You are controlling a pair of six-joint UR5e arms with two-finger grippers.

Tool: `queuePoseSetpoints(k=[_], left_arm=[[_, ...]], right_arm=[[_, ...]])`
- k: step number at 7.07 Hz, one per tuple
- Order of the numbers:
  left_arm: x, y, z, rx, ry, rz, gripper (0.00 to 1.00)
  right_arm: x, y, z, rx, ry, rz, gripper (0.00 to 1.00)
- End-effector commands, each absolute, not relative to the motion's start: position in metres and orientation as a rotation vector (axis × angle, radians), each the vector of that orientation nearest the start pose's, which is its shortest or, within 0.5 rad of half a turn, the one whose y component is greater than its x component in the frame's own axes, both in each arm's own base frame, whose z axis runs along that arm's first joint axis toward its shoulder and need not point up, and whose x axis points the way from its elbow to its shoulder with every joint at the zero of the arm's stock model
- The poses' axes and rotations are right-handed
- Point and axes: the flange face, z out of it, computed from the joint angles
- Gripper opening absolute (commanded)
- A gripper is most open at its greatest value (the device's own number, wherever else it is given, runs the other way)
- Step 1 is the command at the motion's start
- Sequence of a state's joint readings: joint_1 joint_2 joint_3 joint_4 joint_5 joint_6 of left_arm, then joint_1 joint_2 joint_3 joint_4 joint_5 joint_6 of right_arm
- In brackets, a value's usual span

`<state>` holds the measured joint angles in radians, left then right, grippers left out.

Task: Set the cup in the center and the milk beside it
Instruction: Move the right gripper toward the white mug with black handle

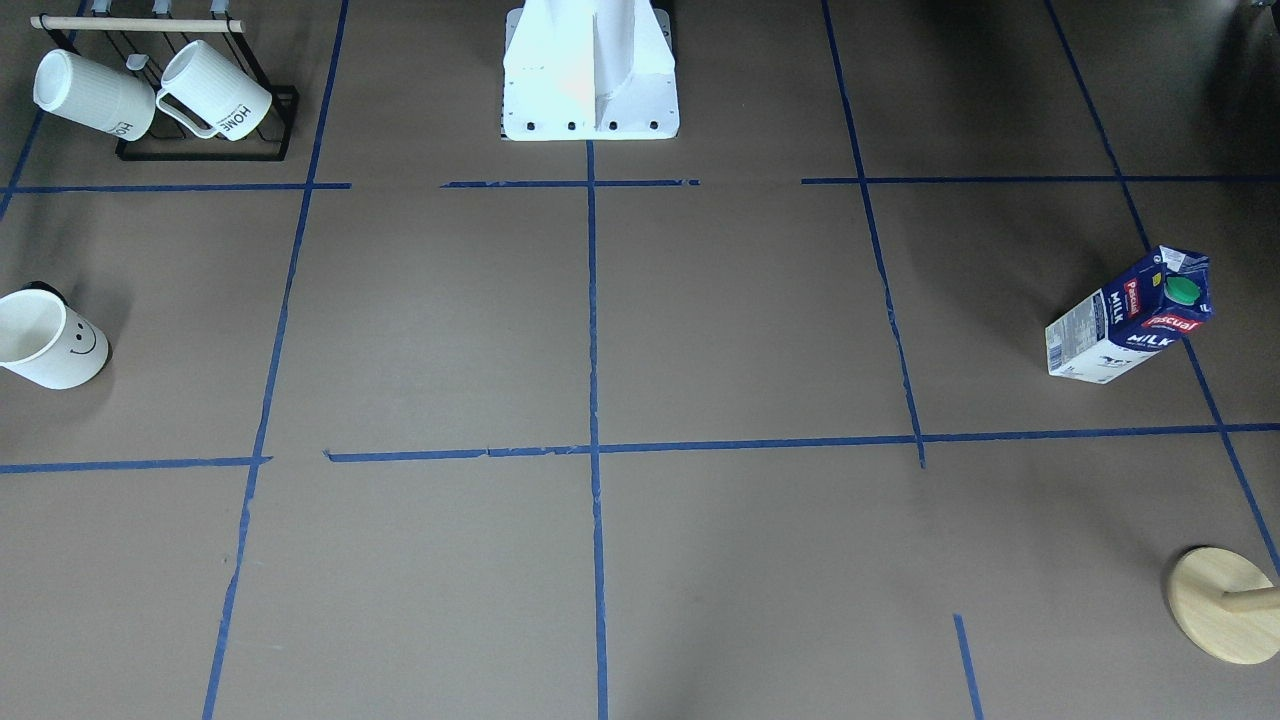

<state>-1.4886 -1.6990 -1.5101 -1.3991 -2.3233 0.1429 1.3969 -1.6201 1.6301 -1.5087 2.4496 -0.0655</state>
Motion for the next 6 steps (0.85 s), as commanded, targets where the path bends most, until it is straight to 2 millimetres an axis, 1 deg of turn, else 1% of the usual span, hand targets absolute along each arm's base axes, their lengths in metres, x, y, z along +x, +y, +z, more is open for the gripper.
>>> queuePoseSetpoints(k=[1,2,4,5,6], left_arm=[[-0.02,-0.544,0.635,-0.038,0.756,0.191,1.0],[-0.02,-0.544,0.637,-0.032,0.755,0.193,1.0],[-0.02,-0.544,0.635,-0.027,0.755,0.196,1.0],[-0.02,-0.543,0.635,-0.026,0.757,0.198,1.0],[-0.02,-0.543,0.635,-0.026,0.757,0.198,1.0]], right_arm=[[-0.081,-0.478,0.636,0.036,-0.818,-0.172,0.98],[-0.092,-0.478,0.651,0.03,-0.815,-0.161,0.98],[-0.097,-0.488,0.658,0.034,-0.816,-0.16,0.97],[-0.101,-0.489,0.657,0.032,-0.816,-0.167,0.87],[-0.102,-0.489,0.657,0.025,-0.82,-0.153,0.4]])
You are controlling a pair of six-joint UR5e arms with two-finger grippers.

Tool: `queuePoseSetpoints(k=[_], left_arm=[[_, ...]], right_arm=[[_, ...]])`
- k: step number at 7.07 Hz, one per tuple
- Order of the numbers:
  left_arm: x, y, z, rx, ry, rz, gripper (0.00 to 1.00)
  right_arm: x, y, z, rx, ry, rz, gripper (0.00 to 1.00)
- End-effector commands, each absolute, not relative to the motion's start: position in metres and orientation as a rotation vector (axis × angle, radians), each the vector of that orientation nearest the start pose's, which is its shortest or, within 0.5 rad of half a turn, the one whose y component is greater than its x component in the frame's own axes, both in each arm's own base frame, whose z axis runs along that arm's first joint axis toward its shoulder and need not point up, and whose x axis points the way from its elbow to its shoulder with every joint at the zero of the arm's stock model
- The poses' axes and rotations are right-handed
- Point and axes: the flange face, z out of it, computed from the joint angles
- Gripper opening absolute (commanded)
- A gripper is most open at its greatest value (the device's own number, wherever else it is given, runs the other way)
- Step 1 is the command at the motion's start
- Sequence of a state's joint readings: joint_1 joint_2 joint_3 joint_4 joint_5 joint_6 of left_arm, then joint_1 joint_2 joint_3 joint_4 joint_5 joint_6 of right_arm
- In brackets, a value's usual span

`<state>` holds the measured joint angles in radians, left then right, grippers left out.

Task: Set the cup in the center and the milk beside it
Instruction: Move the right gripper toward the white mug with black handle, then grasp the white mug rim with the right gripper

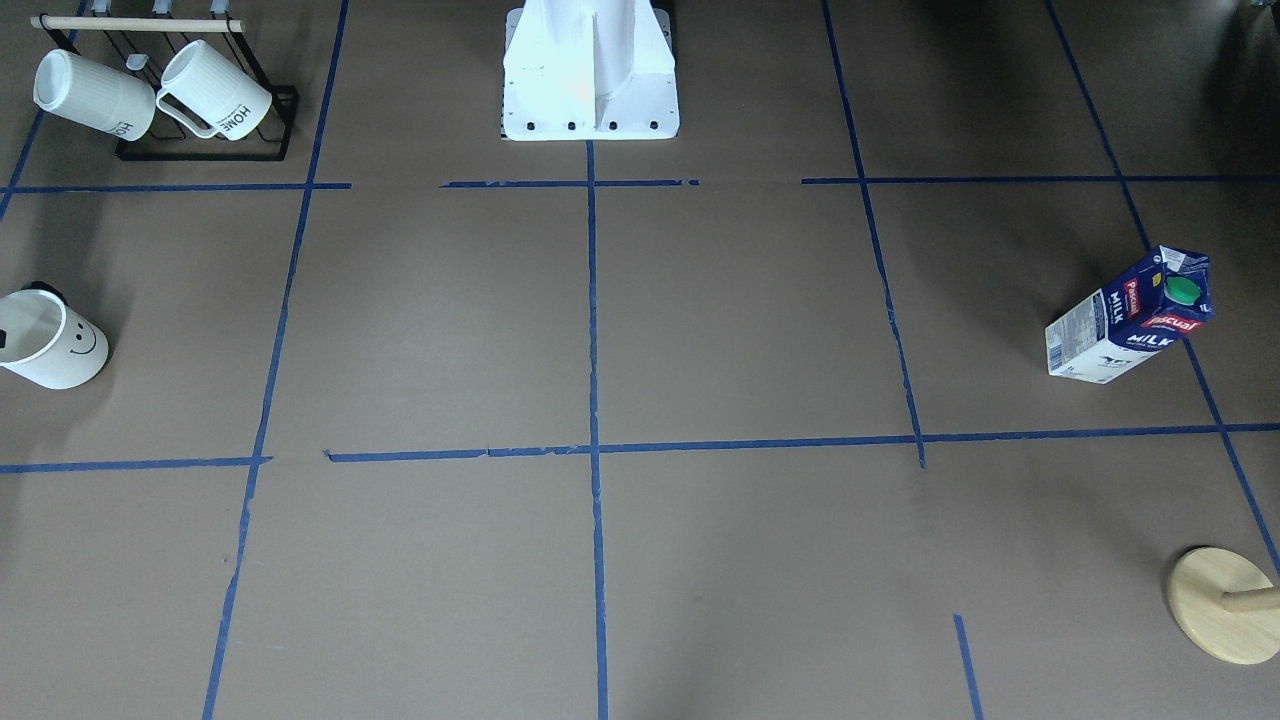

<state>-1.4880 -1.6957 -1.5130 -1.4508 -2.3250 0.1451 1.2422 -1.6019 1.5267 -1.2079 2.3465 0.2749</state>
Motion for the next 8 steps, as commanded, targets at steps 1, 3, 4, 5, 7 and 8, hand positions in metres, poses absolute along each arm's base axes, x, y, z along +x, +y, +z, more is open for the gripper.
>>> queuePoseSetpoints(k=[1,3,4,5,7,8], left_arm=[[-0.021,-0.544,0.632,-0.02,0.757,0.199,1.0],[-0.022,-0.544,0.626,-0.006,0.755,0.203,1.0],[-0.022,-0.544,0.624,-0.001,0.755,0.204,1.0],[-0.022,-0.544,0.618,0.009,0.755,0.208,1.0],[-0.023,-0.538,0.617,0.013,0.753,0.21,1.0],[-0.023,-0.536,0.615,0.016,0.754,0.207,1.0]], right_arm=[[-0.11,-0.488,0.654,0.023,-0.824,-0.169,0.07],[-0.129,-0.488,0.636,0.061,-0.854,-0.225,0.0],[-0.148,-0.486,0.589,0.117,-0.893,-0.262,0.0],[-0.191,-0.488,0.521,0.163,-0.939,-0.312,0.0],[-0.323,-0.514,0.367,0.123,-1.058,-0.274,0.0],[-0.378,-0.531,0.28,0.084,-1.037,-0.211,0.0]])
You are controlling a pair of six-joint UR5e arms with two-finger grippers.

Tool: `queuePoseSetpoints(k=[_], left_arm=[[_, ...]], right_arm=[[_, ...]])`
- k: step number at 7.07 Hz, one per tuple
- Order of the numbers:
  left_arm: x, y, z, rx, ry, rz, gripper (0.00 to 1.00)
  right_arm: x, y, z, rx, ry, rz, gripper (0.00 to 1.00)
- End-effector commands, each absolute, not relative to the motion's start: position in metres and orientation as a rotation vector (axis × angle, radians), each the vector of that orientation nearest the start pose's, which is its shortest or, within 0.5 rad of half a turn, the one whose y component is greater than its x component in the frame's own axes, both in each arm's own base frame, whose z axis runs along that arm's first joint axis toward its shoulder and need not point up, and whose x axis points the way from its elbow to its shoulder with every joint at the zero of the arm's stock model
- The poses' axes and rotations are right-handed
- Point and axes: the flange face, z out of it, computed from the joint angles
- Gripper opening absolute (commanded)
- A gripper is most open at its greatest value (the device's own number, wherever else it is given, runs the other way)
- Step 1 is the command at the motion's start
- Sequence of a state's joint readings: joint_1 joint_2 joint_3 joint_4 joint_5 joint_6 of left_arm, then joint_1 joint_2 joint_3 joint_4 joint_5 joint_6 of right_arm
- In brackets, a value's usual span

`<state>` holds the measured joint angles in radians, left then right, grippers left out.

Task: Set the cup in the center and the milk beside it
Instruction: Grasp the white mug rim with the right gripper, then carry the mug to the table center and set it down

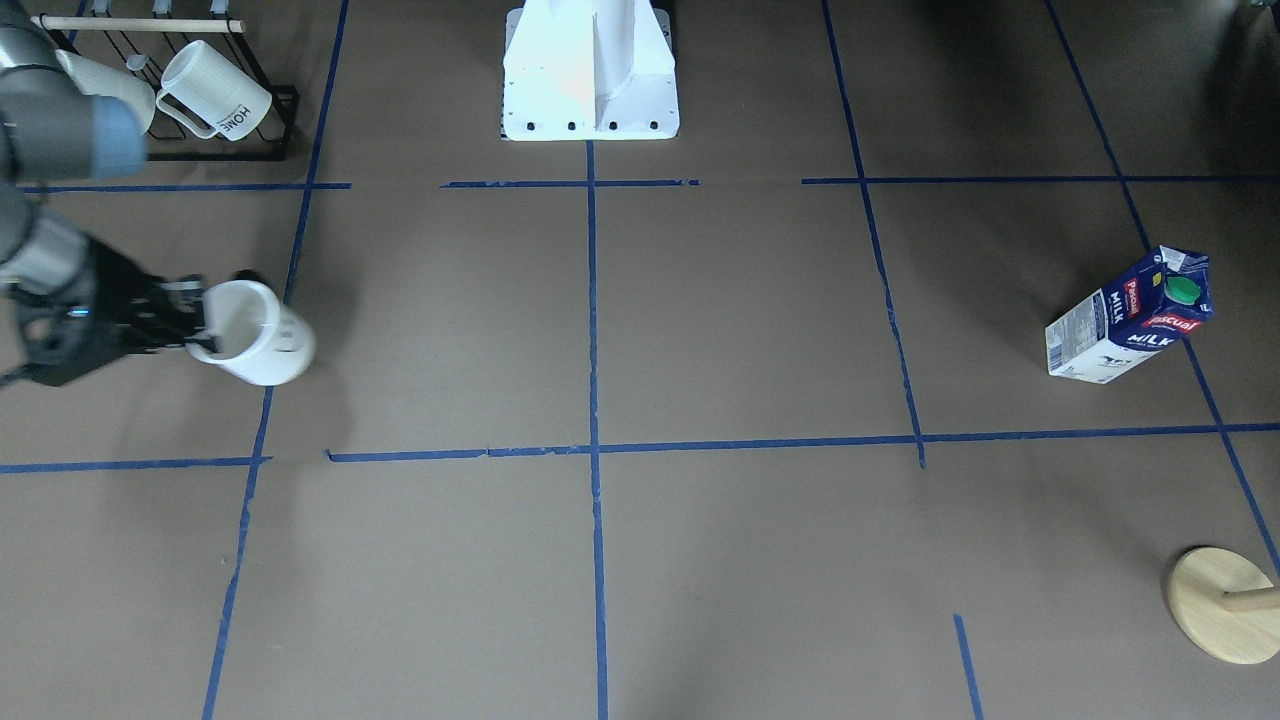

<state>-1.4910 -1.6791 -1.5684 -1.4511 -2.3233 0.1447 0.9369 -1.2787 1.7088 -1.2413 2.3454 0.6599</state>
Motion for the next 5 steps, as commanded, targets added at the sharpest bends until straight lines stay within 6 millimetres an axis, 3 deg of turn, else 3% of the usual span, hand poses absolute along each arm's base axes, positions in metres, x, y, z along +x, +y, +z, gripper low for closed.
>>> queuePoseSetpoints(k=[1,2,3,5], left_arm=[[-0.023,-0.535,0.616,0.014,0.755,0.205,1.0],[-0.022,-0.536,0.614,0.016,0.754,0.208,1.0],[-0.023,-0.536,0.612,0.022,0.754,0.21,1.0],[-0.022,-0.536,0.612,0.021,0.754,0.211,1.0]], right_arm=[[-0.427,-0.531,0.238,0.06,-0.975,-0.145,0.0],[-0.463,-0.54,0.216,-0.002,-0.961,0.019,0.0],[-0.486,-0.544,0.208,0.005,-0.955,0.057,0.0],[-0.519,-0.552,0.211,0.005,-0.92,0.077,0.01]])
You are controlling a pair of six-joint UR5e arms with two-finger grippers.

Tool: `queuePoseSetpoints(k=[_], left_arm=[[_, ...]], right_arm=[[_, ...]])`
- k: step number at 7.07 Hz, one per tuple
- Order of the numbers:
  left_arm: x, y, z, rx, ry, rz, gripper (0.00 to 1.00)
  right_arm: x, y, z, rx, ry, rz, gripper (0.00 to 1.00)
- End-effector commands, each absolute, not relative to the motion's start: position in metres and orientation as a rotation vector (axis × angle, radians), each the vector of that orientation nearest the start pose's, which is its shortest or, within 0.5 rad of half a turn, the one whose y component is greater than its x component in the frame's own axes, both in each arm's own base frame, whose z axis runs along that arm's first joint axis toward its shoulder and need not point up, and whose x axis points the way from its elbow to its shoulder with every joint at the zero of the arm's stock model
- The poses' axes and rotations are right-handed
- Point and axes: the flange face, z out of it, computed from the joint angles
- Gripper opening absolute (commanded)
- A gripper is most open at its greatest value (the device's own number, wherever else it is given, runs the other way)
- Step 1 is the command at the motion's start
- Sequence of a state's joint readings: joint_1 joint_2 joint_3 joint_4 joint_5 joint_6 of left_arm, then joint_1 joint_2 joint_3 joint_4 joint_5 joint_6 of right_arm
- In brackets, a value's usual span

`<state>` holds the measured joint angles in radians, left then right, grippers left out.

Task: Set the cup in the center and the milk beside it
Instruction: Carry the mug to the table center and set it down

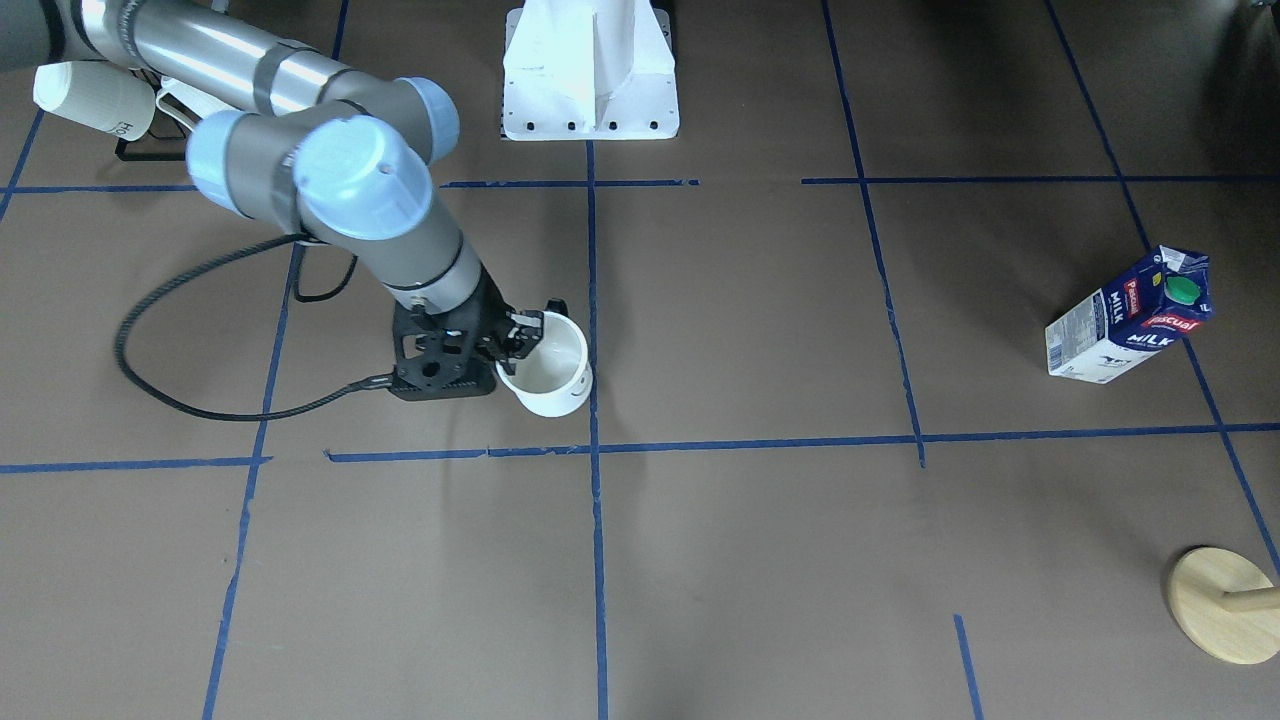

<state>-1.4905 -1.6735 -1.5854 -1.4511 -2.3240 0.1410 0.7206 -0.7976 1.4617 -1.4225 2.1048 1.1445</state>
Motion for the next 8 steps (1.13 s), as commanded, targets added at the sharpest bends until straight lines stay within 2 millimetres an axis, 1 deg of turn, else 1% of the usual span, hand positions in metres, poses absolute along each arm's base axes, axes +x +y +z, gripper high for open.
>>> queuePoseSetpoints(k=[1,2,3,4,5,6,7,8], left_arm=[[-0.022,-0.536,0.611,0.023,0.756,0.212,1.0],[-0.022,-0.536,0.61,0.023,0.754,0.211,1.0],[-0.022,-0.536,0.61,0.025,0.756,0.211,1.0],[-0.021,-0.536,0.606,0.03,0.757,0.211,1.0],[-0.019,-0.536,0.603,0.036,0.795,0.217,1.0],[-0.016,-0.537,0.583,0.07,0.828,0.222,1.0],[-0.015,-0.539,0.547,0.106,0.837,0.194,1.0],[-0.013,-0.543,0.515,0.121,0.838,0.11,1.0]], right_arm=[[-0.536,-0.548,0.22,0.001,-0.925,0.08,0.02],[-0.54,-0.547,0.223,-0.016,-0.923,0.115,0.09],[-0.543,-0.546,0.226,-0.023,-0.917,0.117,0.44],[-0.543,-0.546,0.221,-0.021,-0.923,0.119,0.98],[-0.536,-0.545,0.201,-0.004,-0.952,0.111,1.0],[-0.51,-0.553,0.186,0.025,-0.984,0.121,1.0],[-0.451,-0.558,0.184,0.027,-1.041,0.136,1.0],[-0.371,-0.562,0.214,0.014,-1.082,0.158,1.0]])
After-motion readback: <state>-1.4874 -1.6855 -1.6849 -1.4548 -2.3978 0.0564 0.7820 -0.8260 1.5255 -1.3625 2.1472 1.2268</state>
